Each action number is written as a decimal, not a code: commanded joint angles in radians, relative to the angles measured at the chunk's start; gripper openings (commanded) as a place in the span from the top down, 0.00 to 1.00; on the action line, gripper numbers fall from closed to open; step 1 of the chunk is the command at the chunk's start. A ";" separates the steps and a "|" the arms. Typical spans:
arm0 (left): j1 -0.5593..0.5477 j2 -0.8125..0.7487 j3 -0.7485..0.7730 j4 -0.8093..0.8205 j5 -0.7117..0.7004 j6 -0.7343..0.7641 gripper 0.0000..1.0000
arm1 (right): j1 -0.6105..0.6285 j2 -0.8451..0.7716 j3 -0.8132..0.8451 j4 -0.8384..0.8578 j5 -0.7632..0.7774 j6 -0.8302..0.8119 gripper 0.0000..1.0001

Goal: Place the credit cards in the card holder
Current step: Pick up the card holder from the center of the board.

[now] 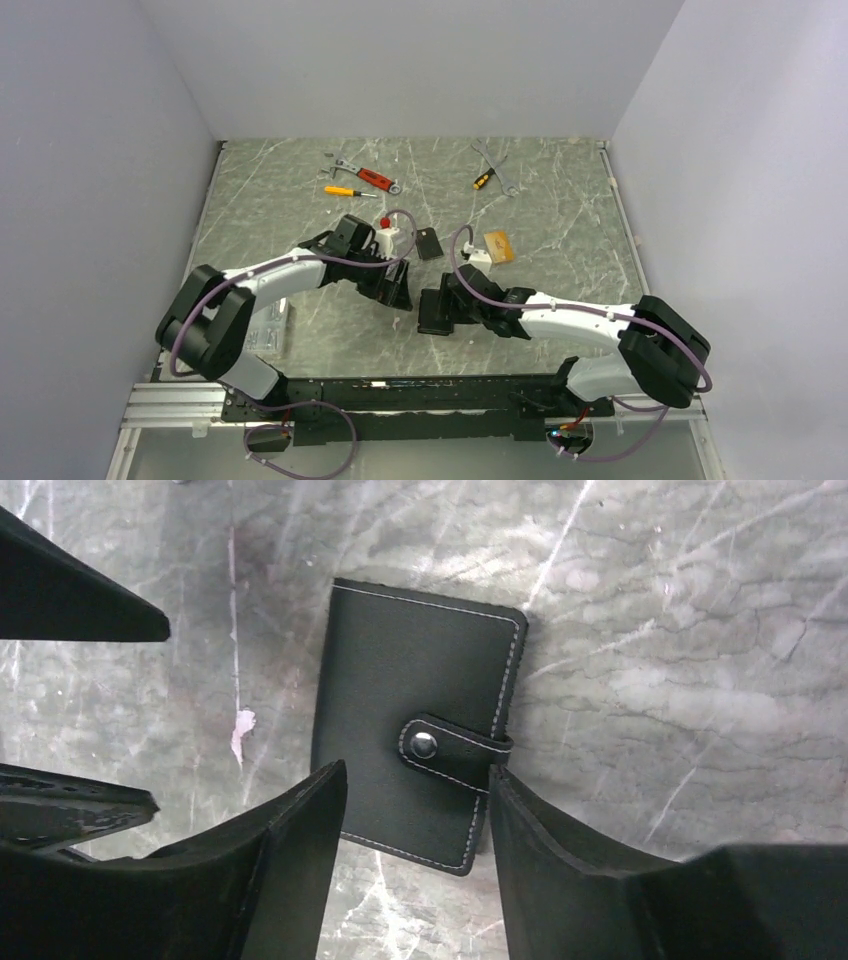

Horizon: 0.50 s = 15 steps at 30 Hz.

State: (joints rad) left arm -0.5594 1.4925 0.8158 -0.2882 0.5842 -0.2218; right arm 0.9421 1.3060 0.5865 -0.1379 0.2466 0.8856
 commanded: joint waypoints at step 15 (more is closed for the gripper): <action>-0.090 0.217 0.047 0.217 0.032 -0.110 0.10 | -0.079 0.017 -0.184 0.247 -0.122 0.119 0.61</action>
State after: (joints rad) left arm -0.6361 1.6569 0.8474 -0.1566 0.6067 -0.2962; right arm 0.8688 1.3148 0.4564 0.0498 0.1623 0.9615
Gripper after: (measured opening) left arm 0.931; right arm 0.422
